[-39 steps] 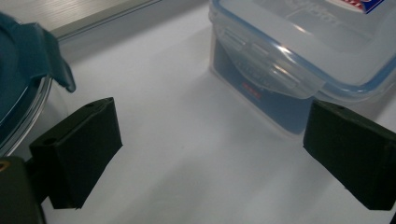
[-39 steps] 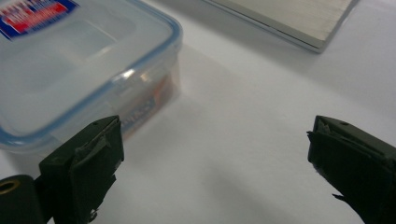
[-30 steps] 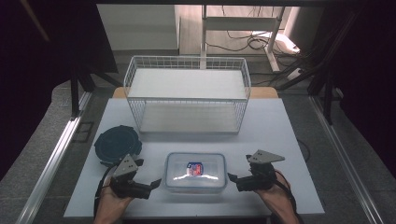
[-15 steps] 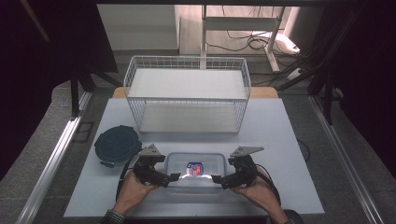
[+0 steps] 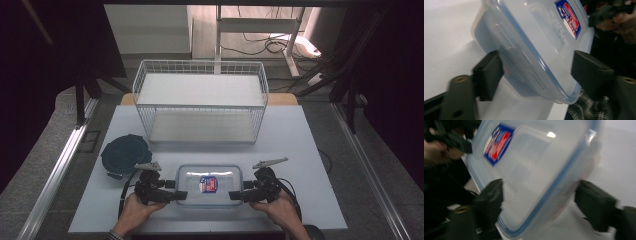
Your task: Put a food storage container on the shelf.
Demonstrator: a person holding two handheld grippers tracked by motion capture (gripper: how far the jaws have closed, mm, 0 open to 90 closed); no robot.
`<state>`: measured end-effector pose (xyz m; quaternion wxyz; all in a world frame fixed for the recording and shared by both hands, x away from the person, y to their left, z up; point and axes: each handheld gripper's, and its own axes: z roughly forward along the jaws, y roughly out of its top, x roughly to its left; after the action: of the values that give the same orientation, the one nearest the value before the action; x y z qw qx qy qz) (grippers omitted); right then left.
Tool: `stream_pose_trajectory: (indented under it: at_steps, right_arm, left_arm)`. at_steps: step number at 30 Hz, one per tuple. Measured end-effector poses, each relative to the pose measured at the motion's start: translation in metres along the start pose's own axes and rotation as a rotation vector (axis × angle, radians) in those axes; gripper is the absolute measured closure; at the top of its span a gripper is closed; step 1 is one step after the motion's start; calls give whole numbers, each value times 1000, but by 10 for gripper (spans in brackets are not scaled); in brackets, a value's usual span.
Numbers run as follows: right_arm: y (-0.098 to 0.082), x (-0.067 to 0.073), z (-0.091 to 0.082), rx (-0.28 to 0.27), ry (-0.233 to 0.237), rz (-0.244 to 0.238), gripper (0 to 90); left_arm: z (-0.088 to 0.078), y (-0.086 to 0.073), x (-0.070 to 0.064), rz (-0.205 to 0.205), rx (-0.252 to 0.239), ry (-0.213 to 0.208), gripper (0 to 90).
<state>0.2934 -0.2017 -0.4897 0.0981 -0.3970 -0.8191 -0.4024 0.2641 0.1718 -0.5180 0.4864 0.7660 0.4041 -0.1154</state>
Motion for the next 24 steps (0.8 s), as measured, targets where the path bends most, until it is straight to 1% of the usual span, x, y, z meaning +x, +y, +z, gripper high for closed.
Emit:
stream_pose_trajectory:
  at_steps: [1,2,3,5,6,7,9,11,14,15,16,18,20,21,23,24]
  right_arm:
    - [-1,-1,-5,-25,10,17,351]
    - [-3,-2,-11,-54,21,13,422]
    - [-3,-1,-13,-62,21,10,449]
    - [-3,2,-16,-63,5,-2,454]
    - [-3,4,-16,-61,-5,-3,457]
    - [-4,6,-17,-58,-13,-6,464]
    - [-5,7,-20,-71,-18,4,498]
    - [-6,8,-23,-91,-20,2,521]
    - [-5,12,-25,-112,-49,-30,534]
    - [-4,13,-25,-113,-67,-55,535]
    - [-4,13,-25,-113,-68,-59,536]
    - [-4,11,-25,-127,-60,-52,530]
    - [-6,6,-21,-115,-26,-37,508]
    - [-8,4,-18,-115,-22,-26,488]
    - [-10,2,-16,-113,-10,-2,486]
    - [-9,2,-16,-108,-12,-3,487]
  left_arm:
    - [-5,-3,1,-18,-26,-19,346]
    - [-6,-5,1,-19,-36,-28,412]
    - [-7,-5,0,-11,-40,-27,433]
    - [-8,-4,-4,1,-35,-6,435]
    - [-8,-4,-5,1,-41,0,436]
    - [-8,-5,-6,-4,-55,2,441]
    - [-9,-6,-7,-5,-79,2,471]
    - [-10,-5,-9,13,-97,13,497]
    - [-11,-3,-13,52,-112,49,513]
    - [-11,-3,-12,49,-113,44,513]
    - [-11,-4,-11,44,-114,39,514]
    - [-11,-5,-8,39,-112,21,520]
    - [-12,-5,-7,38,-105,18,523]
    - [-12,-6,-6,32,-105,15,523]
    - [-12,-6,-5,26,-108,9,524]
    - [-12,-6,-6,25,-105,14,524]
